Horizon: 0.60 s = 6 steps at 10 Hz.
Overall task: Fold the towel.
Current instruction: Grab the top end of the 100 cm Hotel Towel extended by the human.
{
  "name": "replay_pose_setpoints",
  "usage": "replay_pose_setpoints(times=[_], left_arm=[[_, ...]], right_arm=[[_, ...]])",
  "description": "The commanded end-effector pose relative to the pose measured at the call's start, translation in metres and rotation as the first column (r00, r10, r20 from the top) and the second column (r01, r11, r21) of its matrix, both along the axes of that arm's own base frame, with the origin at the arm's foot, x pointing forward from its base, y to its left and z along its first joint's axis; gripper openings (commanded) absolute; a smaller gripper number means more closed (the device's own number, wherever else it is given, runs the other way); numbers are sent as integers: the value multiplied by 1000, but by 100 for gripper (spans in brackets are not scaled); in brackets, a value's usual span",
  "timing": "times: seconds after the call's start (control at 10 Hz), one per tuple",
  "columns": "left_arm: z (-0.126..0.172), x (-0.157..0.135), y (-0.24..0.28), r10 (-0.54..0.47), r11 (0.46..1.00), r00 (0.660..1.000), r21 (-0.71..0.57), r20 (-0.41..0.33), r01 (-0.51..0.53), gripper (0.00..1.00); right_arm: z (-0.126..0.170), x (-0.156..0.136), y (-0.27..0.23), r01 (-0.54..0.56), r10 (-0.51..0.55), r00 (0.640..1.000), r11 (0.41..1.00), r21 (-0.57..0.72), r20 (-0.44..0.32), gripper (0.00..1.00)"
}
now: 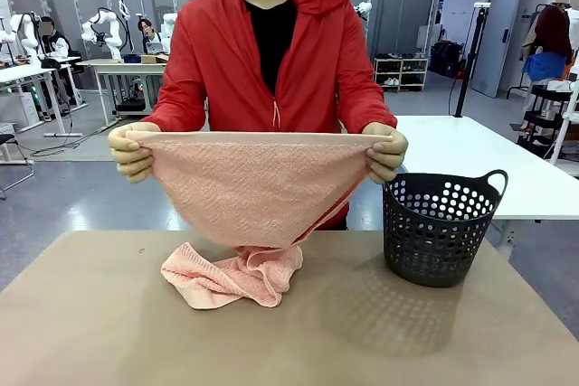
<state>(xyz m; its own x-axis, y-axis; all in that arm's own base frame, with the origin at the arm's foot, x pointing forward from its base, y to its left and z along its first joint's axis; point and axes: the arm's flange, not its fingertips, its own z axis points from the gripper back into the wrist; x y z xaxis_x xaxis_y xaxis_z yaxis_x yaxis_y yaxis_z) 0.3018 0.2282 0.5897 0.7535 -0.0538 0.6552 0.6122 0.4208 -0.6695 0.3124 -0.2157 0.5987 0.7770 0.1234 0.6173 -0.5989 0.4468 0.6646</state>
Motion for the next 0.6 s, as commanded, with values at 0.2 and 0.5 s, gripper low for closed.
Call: replay_pose_setpoints(times=[0.2,0.5], left_arm=[[86,-15,-113,-242,761,834,630,496,-153,100],[122,-28,-201,-558,521,647,826,520,-214,100]], right_arm=[[96,-6,106,-5,234,905,841,-541,355,100],[145,-18,186,-6,420,801,719,-695,427,100]])
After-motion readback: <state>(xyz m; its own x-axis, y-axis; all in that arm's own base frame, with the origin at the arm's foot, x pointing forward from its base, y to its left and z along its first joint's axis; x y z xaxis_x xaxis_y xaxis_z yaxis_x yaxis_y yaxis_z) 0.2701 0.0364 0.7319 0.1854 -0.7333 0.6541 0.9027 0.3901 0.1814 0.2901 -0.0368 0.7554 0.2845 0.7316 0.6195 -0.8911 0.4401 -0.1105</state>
